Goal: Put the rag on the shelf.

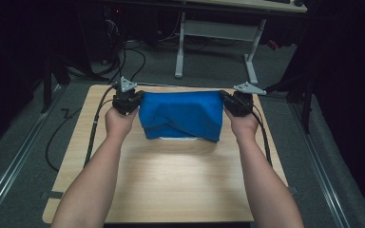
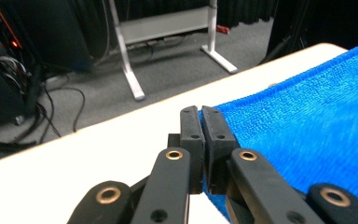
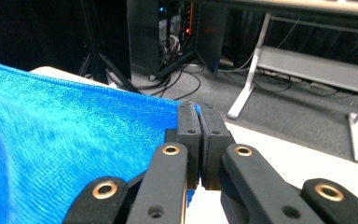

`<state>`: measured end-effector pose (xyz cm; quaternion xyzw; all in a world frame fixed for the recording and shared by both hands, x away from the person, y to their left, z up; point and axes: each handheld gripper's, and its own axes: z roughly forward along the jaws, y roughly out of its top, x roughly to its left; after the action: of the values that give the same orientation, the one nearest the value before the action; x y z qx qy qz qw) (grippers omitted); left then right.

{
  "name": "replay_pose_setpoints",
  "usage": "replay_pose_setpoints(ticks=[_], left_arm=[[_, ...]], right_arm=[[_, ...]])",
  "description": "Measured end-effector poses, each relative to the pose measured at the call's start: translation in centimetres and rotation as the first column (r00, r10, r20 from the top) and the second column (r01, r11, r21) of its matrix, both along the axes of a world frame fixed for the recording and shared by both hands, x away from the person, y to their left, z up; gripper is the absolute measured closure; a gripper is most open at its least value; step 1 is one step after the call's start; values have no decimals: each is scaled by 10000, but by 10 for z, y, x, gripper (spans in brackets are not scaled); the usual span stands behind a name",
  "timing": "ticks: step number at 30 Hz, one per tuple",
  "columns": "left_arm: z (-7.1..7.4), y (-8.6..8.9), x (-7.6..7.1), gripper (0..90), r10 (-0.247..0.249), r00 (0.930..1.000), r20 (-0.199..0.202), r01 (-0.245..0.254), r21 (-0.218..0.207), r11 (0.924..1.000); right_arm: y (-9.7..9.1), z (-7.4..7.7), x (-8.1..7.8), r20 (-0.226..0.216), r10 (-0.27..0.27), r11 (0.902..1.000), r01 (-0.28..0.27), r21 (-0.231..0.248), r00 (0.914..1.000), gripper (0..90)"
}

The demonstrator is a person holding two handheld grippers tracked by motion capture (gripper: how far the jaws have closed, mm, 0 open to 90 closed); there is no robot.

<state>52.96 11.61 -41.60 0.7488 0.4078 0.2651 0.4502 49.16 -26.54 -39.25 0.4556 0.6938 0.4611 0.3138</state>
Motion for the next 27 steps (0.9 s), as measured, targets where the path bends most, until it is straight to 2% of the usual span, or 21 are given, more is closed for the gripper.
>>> replay_pose_setpoints(ticks=[4,14,15,20,24,27], left_arm=[[-13,-1,-2,884,-115,9997,-230,113,-89,9999],[-41,-2,-6,884,-420,9946,-948,401,-216,9990],[-43,-3,-7,884,-469,9943,-959,460,-113,9989],[-52,-4,-10,884,-552,9924,-1098,535,-179,9984],[-61,-2,-12,884,-564,9902,-1279,552,-129,9984],[-66,-1,-13,883,-553,9882,-1425,539,-139,9985]], right_arm=[[-4,-11,-2,-202,26,9994,-18,359,9998,894],[-2,-37,-3,-746,110,9996,-90,268,9972,894],[-1,-40,-3,-795,139,9995,-117,279,9967,894],[5,-50,-3,-966,283,9995,-268,168,9949,894],[6,-58,-4,-1027,268,9993,-240,282,9944,894],[4,-64,-5,-1231,229,9991,-185,371,9921,894]])
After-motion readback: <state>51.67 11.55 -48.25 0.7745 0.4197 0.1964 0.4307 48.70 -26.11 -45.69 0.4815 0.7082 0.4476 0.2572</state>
